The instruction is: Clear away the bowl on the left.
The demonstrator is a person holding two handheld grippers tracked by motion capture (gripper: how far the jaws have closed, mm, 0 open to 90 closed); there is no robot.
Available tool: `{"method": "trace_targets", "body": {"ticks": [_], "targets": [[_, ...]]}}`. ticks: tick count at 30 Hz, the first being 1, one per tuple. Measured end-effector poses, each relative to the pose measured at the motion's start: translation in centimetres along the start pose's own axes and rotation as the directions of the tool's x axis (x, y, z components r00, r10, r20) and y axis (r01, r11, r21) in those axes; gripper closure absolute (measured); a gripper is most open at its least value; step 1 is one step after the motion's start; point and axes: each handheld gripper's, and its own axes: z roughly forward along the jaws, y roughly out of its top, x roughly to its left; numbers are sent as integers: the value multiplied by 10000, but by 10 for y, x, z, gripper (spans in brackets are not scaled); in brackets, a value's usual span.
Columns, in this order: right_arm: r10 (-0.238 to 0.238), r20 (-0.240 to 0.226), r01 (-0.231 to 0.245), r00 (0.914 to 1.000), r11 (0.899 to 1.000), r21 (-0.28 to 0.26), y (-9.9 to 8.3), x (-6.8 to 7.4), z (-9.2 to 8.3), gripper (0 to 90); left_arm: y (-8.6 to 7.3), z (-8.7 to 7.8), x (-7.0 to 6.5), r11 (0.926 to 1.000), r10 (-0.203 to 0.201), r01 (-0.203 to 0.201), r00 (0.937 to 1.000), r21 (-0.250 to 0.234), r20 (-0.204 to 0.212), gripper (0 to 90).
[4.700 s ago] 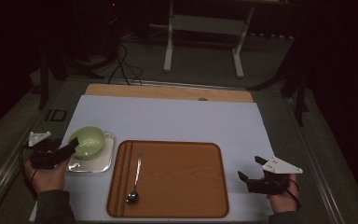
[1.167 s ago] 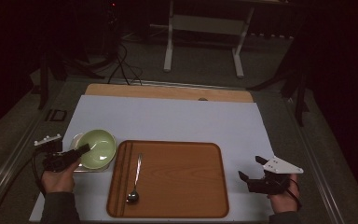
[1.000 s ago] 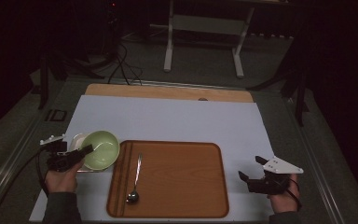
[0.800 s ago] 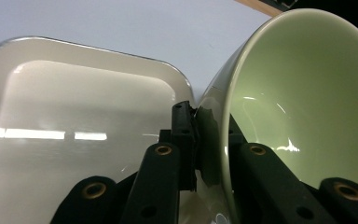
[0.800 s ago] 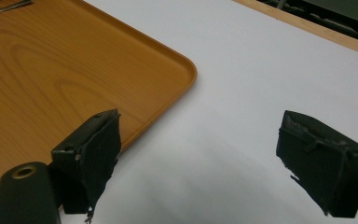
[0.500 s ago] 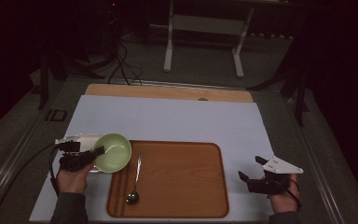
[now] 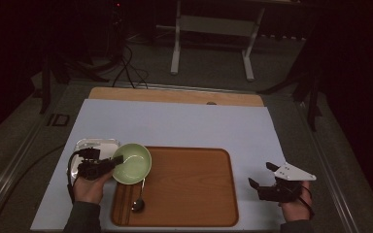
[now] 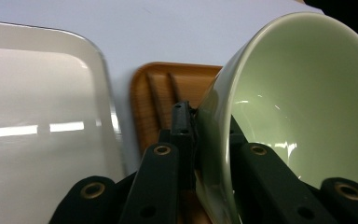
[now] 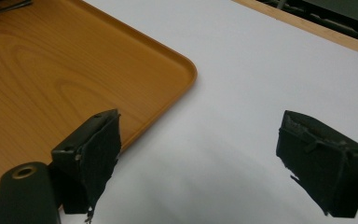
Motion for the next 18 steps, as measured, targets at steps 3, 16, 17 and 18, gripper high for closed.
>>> {"method": "trace_targets", "body": {"ticks": [3,16,17,18], "targets": [[4,1,-4,10000,10000,-14,0,0,0,137,-1,4,-7,9999,112,-114,9998,121,138,827],[-3,-2,3,10000,10000,-7,0,0,0,137,-6,28,-40,9920,833,-880,9950,906,544,819],[1,-1,-1,10000,10000,-8,0,0,0,137,-7,30,-42,9907,866,-922,9945,1002,588,819],[2,-6,-2,10000,10000,-11,0,0,0,137,-8,32,-44,9896,908,-969,9940,1067,603,818]]}}
